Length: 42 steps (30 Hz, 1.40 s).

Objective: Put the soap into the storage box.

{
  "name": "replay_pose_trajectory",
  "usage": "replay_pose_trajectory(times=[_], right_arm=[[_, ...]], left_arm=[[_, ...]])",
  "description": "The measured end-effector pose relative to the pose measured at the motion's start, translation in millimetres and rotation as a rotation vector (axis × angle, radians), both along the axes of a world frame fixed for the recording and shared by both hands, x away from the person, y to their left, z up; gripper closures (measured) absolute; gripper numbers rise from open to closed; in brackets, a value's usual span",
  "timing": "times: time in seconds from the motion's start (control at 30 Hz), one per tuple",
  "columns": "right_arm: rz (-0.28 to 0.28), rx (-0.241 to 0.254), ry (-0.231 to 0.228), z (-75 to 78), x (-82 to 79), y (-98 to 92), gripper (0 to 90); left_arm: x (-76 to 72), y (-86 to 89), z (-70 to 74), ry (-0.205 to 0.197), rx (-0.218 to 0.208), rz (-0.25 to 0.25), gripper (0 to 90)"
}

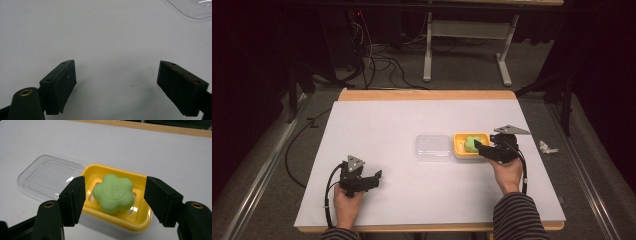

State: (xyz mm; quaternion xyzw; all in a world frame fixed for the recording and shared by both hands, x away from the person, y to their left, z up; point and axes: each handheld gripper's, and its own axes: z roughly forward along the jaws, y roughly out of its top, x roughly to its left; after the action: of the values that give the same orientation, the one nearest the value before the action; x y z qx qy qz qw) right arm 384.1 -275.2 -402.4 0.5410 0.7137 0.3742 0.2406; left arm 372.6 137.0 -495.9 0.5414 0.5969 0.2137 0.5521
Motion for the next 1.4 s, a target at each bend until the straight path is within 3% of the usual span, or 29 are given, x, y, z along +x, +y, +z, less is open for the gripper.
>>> replay_pose_trajectory(times=[0.37,0.57,1.1,1.4], right_arm=[[0.004,0.014,-0.084,7.8,-21.0,-5.1,34.9],[0.013,0.001,-0.089,8.6,-28.9,-8.1,35.3],[-0.003,0.05,-0.127,7.2,-54.9,-20.2,34.9],[-0.003,0.076,-0.148,1.0,-67.5,-22.7,34.9]], left_arm=[[0.5,-0.4,-0.1,0.003,-0.005,0.0,16.3],[0.6,-0.1,-0.1,0.008,-0.004,0.0,16.3],[0.3,0.7,0.4,-0.001,-0.011,0.006,16.2],[3.1,0.8,-0.6,0.029,-0.015,0.003,16.5]])
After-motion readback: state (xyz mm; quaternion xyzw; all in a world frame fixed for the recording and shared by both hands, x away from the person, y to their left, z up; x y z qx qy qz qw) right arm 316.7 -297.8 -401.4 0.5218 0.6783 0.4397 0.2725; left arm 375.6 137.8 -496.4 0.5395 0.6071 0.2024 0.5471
